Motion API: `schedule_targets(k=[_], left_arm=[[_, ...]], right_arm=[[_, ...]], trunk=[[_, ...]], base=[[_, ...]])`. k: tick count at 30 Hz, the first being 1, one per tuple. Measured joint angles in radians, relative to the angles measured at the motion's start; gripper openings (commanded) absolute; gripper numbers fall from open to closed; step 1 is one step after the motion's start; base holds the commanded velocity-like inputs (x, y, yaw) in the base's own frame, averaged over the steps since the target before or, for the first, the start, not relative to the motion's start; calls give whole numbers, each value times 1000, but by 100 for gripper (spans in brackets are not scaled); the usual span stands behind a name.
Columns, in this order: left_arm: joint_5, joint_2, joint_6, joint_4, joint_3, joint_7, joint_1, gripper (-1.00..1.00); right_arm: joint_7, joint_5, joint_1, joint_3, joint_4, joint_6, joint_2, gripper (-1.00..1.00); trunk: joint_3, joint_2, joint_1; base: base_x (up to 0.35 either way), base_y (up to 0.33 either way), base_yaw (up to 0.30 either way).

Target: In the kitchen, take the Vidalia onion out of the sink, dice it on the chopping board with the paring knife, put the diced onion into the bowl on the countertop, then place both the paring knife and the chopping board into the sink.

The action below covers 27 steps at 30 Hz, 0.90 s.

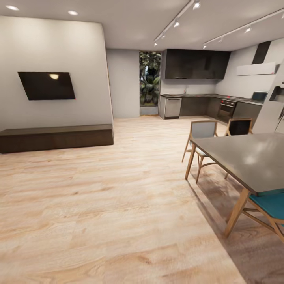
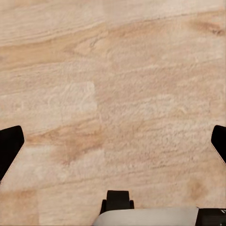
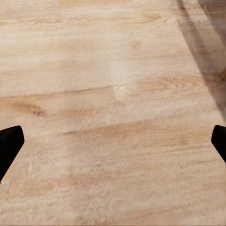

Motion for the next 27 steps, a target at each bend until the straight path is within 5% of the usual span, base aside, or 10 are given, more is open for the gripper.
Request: schedule_targets(k=[27], left_arm=[[0, 0, 0, 0, 0, 0, 1, 100]], right_arm=[[0, 1, 0, 3, 0, -5, 0, 100]], trunk=[[0, 0, 0]], base=[[322, 0, 0]])
